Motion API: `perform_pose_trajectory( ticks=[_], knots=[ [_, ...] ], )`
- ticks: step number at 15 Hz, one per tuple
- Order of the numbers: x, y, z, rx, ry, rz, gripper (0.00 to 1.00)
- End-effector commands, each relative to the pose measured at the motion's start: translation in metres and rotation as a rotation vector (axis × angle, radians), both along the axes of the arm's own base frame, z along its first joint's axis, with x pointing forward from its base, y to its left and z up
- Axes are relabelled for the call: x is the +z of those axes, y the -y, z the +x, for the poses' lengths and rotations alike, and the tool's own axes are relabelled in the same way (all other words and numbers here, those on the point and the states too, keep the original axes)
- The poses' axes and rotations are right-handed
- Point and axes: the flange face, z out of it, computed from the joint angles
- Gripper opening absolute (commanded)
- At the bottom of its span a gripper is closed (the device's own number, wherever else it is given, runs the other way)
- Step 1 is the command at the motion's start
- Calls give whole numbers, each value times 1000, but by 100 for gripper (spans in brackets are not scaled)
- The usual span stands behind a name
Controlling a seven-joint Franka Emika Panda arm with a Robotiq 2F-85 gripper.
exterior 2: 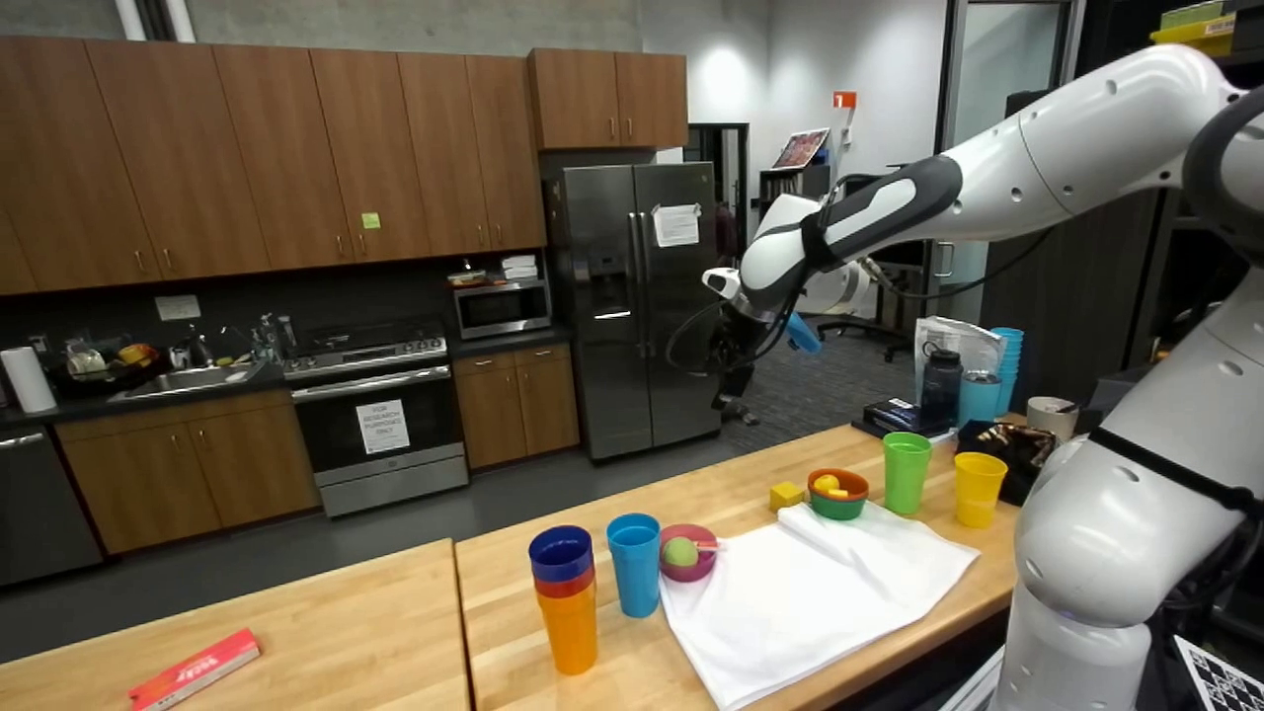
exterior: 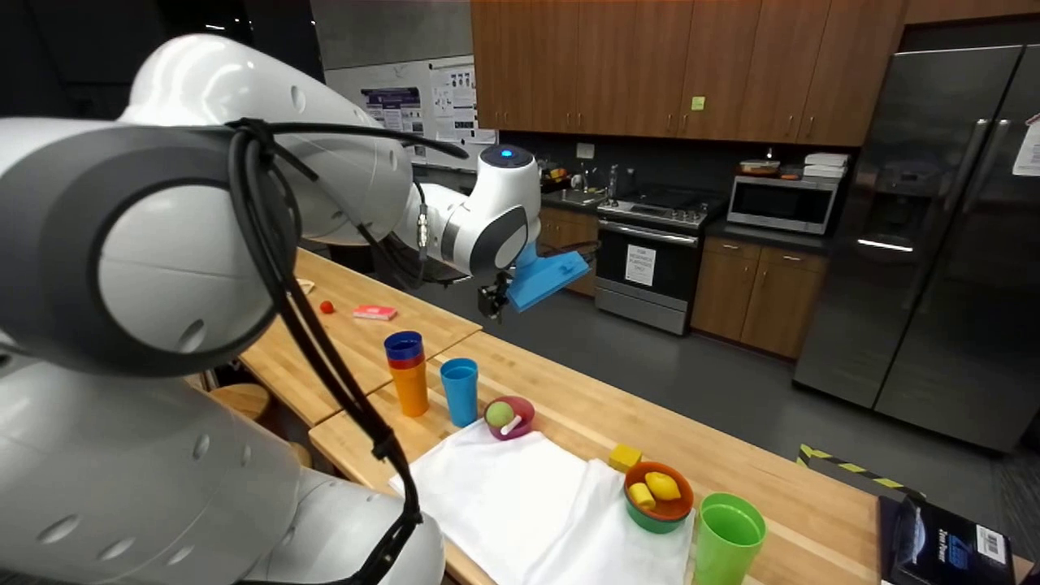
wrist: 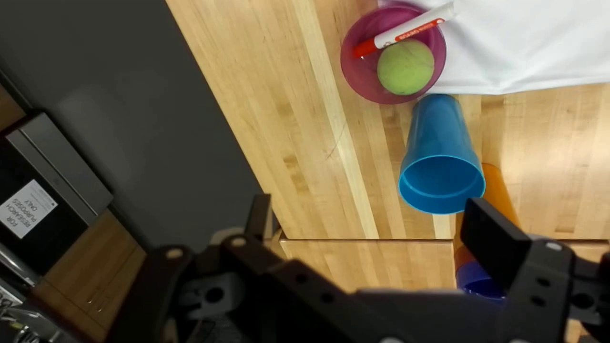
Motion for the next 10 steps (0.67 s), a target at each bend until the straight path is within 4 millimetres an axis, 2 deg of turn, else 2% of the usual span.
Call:
perform_pose_trajectory(
  ticks=[1,2,3,5,8,10],
  knots=[
    [1,-5,0,5,-2,-2,100],
    [1,-7,-1,8,-2,-3,100],
    [-1,-12,-9,69,16,-1,100],
    [0,-16,-8,77,78,-3,100],
    [1,-12,2,-99,173,25,100],
    [0,4,11,-207,212,45,100]
  ],
)
